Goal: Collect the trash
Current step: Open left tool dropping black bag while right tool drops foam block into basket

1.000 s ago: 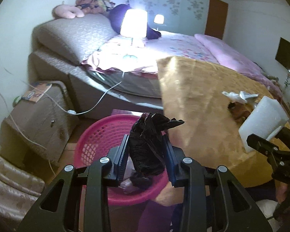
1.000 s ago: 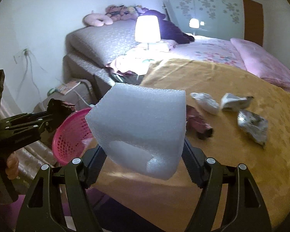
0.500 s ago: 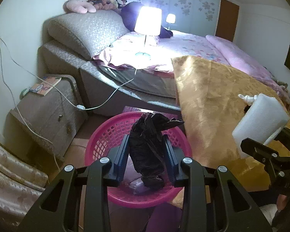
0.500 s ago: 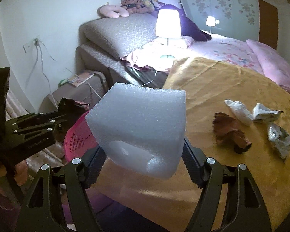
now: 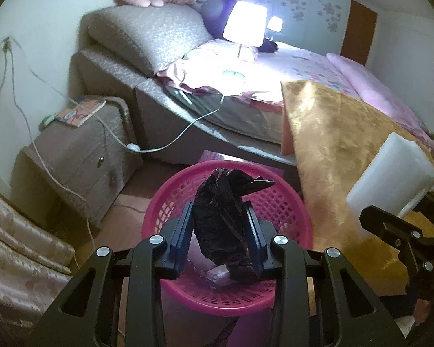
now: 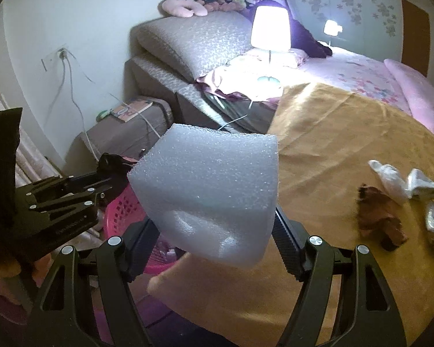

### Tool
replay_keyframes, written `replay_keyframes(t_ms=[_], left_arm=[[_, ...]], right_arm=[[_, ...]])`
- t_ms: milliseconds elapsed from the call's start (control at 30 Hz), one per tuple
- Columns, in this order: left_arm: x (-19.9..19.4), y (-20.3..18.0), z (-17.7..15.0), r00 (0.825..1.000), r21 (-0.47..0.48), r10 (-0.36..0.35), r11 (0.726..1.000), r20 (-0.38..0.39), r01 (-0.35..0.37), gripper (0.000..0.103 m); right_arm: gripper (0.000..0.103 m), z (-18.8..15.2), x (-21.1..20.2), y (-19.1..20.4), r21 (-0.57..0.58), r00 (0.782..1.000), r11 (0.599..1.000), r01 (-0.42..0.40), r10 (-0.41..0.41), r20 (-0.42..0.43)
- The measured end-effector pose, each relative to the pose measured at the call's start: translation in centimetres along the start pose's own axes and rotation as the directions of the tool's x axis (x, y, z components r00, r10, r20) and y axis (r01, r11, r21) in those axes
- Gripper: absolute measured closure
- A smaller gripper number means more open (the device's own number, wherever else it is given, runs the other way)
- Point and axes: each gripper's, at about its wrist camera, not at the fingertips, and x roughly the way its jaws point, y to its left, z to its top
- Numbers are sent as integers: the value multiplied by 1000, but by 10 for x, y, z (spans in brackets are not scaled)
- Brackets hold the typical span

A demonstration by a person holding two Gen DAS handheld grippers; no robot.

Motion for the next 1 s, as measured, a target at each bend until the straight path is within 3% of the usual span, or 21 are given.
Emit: replay_keyframes(t_ms=[700,867,1000], left_arm=[[39,23,-5,994,-74,22,997,-111,-30,68],[39,25,-6,993,-84,40,995,-109,-50,46],[38,26,-5,994,-93,48,994,-103,-58,40]], right_arm=[[32,16,54,15,-9,991,997,-77,76,-111],[29,16,58,15,0,989,997,-82,82,-122],[23,16,57,13,11,990,997,-81,82,-114]])
